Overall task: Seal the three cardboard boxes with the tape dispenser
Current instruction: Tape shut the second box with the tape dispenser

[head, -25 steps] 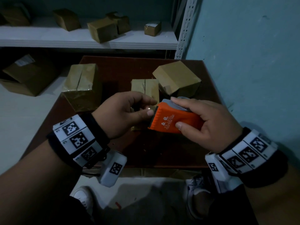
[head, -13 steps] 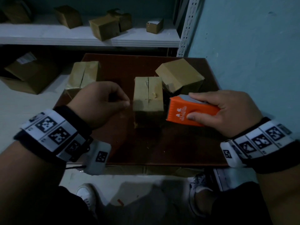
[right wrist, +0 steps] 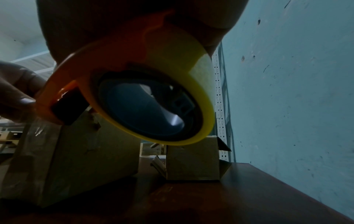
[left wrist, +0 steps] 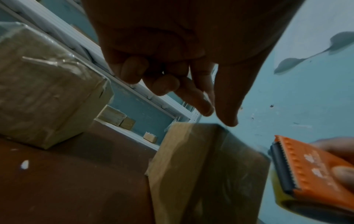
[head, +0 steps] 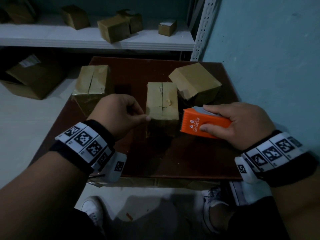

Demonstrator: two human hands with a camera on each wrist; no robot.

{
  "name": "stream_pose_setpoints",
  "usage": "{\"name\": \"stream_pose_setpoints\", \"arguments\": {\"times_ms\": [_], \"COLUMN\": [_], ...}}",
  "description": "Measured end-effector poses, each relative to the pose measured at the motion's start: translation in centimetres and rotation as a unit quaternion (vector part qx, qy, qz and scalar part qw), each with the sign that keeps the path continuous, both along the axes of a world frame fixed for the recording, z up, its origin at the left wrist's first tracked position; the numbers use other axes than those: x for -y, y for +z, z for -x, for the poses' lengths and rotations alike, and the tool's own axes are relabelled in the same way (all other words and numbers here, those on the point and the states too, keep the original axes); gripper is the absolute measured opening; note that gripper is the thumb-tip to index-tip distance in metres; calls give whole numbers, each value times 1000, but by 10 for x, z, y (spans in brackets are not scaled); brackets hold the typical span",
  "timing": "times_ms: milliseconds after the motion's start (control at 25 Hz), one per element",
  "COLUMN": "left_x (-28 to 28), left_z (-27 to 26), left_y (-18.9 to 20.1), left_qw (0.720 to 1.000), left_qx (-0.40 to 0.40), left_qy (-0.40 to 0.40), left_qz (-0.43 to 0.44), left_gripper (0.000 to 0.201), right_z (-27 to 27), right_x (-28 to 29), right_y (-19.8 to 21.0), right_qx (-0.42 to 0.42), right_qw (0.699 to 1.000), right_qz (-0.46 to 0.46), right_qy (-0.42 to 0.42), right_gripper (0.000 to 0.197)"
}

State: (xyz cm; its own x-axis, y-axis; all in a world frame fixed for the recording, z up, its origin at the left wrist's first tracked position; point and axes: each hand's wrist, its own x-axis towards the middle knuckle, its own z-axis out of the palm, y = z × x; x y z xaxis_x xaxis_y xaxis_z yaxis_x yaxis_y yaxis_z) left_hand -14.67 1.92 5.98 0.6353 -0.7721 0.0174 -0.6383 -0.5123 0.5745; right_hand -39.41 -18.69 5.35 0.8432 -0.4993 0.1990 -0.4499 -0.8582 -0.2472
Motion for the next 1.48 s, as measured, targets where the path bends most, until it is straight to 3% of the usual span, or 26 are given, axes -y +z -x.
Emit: {"name": "stream_pose_setpoints", "arguments": {"times_ms": [280, 480, 600, 720, 840, 1000, 1480], "left_x": [5, 10, 30, 55, 69, 76, 76], "left_z": [-6, -16, -15, -14, -13, -8, -7], "left_y": [-2, 8, 6, -6, -19, -16, -30], "left_qw": [998, 996, 988, 969, 965, 968, 973], "left_qx": [53, 59, 128, 138, 84, 89, 98], "left_qy": [16, 37, -75, -203, -244, -227, -206], "left_qz": [-41, -57, 31, -3, -41, -65, -31], "left_gripper": [33, 73, 105, 127, 123, 110, 104], "right_z": [-5, -7, -4, -1, 1, 0, 0], "right_x": [1, 4, 9, 12, 15, 15, 18], "right_y": [-5, -9, -12, -12, -12, -14, 2], "right_qx": [8, 15, 16, 19, 22, 30, -22], "right_qw": [1000, 1000, 1000, 1000, 1000, 999, 999], "right_qz": [6, 23, 16, 9, 5, 1, 2], "right_qy": [3, 11, 13, 18, 21, 28, -28], "right_gripper": [79, 76, 77, 77, 77, 74, 80]}}
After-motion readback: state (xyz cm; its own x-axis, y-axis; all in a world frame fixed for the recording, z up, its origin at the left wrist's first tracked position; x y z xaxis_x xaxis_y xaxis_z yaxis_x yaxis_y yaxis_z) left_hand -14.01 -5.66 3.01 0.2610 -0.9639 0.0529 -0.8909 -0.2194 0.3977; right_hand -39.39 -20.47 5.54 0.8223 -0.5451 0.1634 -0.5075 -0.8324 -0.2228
